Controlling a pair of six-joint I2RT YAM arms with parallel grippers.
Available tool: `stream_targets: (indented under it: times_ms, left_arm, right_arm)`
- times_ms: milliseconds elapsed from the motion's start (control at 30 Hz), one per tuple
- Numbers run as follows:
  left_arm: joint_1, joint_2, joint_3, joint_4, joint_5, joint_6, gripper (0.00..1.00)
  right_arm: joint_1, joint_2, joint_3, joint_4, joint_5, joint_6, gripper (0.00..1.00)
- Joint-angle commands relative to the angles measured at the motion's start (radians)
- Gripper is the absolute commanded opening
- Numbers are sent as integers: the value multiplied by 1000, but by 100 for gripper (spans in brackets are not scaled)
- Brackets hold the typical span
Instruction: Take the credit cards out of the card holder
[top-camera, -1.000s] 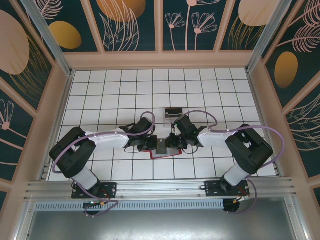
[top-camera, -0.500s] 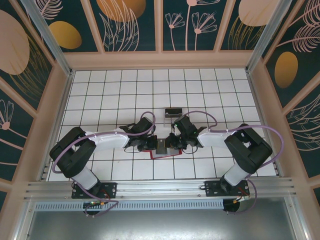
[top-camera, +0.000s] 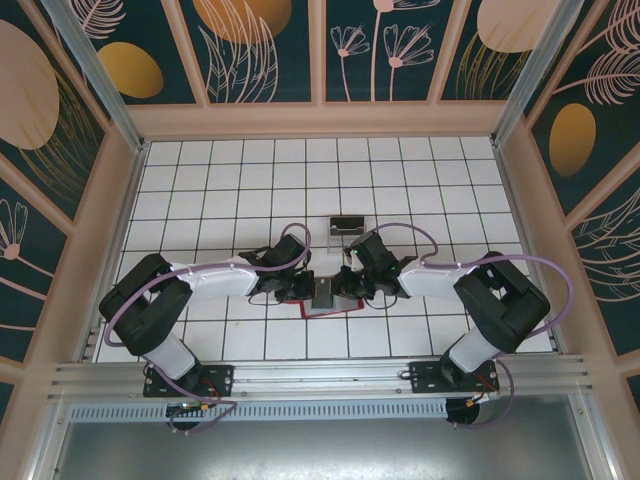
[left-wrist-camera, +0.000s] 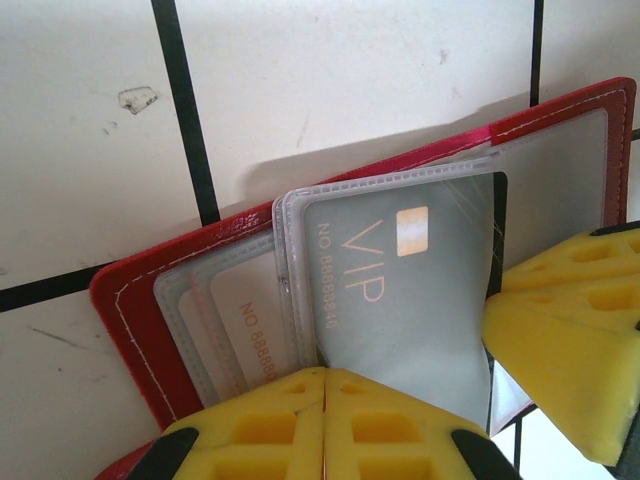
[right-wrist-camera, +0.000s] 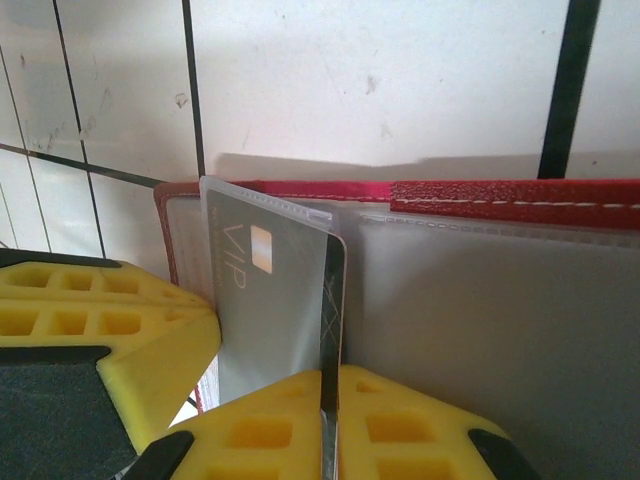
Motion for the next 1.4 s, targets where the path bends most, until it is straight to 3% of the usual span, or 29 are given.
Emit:
stream_targets:
  times_ms: [0,367,633,1367]
  left_arm:
    - [-8,59,-16,-90,-48,23,9]
    - [-11,61,-15,-90,-46,24,9]
    - [-10,48,-16,-124,-79,31,9]
    - [-11,-34,-7,-199,-126,41,10]
  right_arm:
    - [14,-34,-13,63,-58,11,11]
    - [19,48,-30,153,-101,31,12]
    - [12,-23,-43,59,-29,12,4]
    - [-21,-130,-64,-100,33,-53,1]
